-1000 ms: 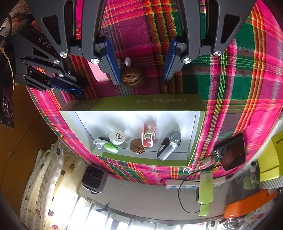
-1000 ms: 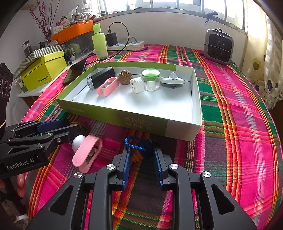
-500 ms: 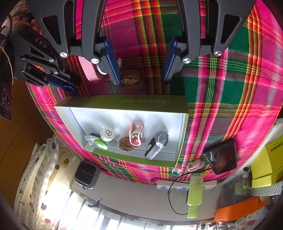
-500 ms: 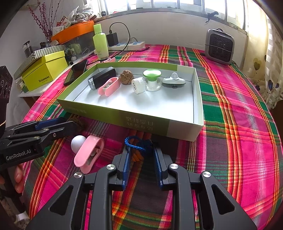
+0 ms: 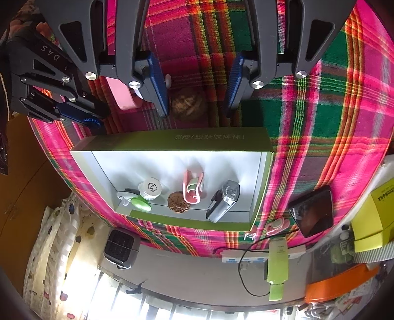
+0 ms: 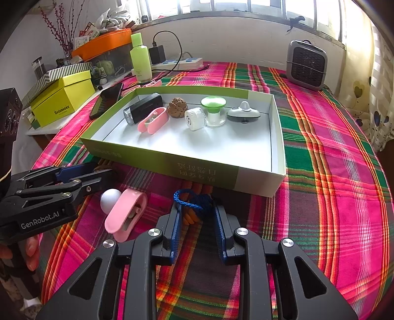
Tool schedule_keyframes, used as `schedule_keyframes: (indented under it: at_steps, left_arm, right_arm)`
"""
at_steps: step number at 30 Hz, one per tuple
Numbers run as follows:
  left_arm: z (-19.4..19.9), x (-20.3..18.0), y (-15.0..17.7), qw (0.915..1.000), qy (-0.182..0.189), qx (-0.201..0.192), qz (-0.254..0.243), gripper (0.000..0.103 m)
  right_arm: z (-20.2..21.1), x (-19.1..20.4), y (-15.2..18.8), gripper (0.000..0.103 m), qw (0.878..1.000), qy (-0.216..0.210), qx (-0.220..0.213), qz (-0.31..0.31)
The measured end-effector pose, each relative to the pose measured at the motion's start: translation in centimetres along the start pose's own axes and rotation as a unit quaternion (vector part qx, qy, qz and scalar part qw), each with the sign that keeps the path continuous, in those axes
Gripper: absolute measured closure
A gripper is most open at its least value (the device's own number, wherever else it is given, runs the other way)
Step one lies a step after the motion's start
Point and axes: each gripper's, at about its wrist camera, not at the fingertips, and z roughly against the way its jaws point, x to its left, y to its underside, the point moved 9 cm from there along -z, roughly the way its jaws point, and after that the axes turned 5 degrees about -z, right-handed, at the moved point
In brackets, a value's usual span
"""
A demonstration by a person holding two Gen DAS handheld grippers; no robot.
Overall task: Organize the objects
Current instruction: 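Lower the left tool onto the walnut and close it, then lift the walnut with the left tool while the right tool lifts the blue rope toy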
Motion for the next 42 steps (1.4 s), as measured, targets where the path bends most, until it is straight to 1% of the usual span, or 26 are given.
schedule_keyframes:
  at_steps: [1, 8, 10, 34, 39, 42]
  left_arm:
    - [0.0, 0.0, 0.0, 1.0000, -0.002, -0.001, -0.002, 0.065]
    - [0.0, 0.0, 0.0, 1.0000, -0.004, -0.001, -0.004, 0.070]
    - [0.0, 0.0, 0.0, 1.0000, -0.004, -0.001, -0.003, 0.074]
    - [0.5, 0.2, 0.3, 0.9998, -0.016, -0.007, -0.010, 0.074]
    - [1.0, 0.3, 0.1, 0.9992, -0.029, -0.018, -0.020, 0.074]
    - [1.2, 0.2, 0.0, 0.9993, -0.025, -0.020, -0.020, 0.074]
  right_arm:
    - [0.0, 0.0, 0.0, 0.077, 1.000, 0.000, 0.000, 0.000]
    - [0.0, 0.0, 0.0, 0.077, 1.000, 0.000, 0.000, 0.000]
    - [0.0, 0.0, 0.0, 0.077, 1.000, 0.001, 0.000, 0.000]
    - [0.2, 0.1, 0.0, 0.077, 1.000, -0.003, -0.004, -0.005]
    - [0.4, 0.4, 0.0, 0.077, 1.000, -0.006, -0.007, -0.006]
    - [0.4, 0.6, 0.0, 0.077, 1.000, -0.009, -0.007, -0.006]
